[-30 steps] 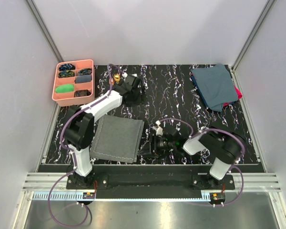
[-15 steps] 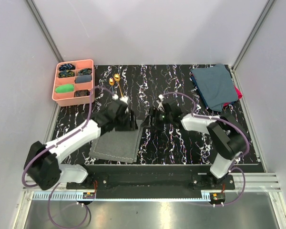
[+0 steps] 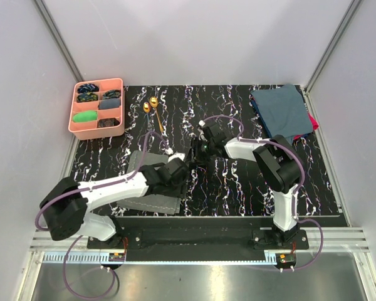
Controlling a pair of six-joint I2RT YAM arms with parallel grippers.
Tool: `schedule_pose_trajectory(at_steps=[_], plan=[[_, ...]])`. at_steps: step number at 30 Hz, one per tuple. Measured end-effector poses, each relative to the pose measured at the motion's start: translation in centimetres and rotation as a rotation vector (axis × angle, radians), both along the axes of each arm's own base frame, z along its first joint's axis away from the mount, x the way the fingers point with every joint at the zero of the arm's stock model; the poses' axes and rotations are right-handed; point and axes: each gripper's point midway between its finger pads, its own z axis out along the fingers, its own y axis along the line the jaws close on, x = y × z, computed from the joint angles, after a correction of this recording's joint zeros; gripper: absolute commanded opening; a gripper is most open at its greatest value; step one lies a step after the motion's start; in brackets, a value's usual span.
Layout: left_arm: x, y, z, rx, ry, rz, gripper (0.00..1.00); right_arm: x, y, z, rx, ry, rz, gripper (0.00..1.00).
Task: Fold the napkin into a case and place the utensils inside
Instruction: Move the upper triangle-folded napkin to the center of the board.
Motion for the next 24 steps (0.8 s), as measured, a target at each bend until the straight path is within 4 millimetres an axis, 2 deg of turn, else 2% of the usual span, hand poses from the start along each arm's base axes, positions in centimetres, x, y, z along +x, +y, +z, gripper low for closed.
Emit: schedule_pose_trajectory(at_steps=[4,9,13,19,24], plan=[[-1.1,-0.3,-1.2,0.052,0.006,-0.021,0.59,0.4,0.3,-0.4,-0.006,0.004,0.004,0.33],[-1.9,-0.9,-1.8,0.086,-0.001,-0.036,0.55,0.8,0.3,-0.7,-0.010,0.005,0.004,0.20],[-2.1,-1.7,-2.2,0.100,-0.001,-0.042,0.42,1.2,0.1,-0.9,-0.004,0.017,0.001,0.15],[-1.8,-1.9,-3.6,0.162,0.000,-0.037,0.31,2.1,-0.4,-1.1,0.013,0.030,0.001,0.04],[-0.3,-5.0,-3.4,0.146,-0.016,-0.057,0.27,3.8,-1.1,-1.1,0.029,0.010,0.015,0.02]])
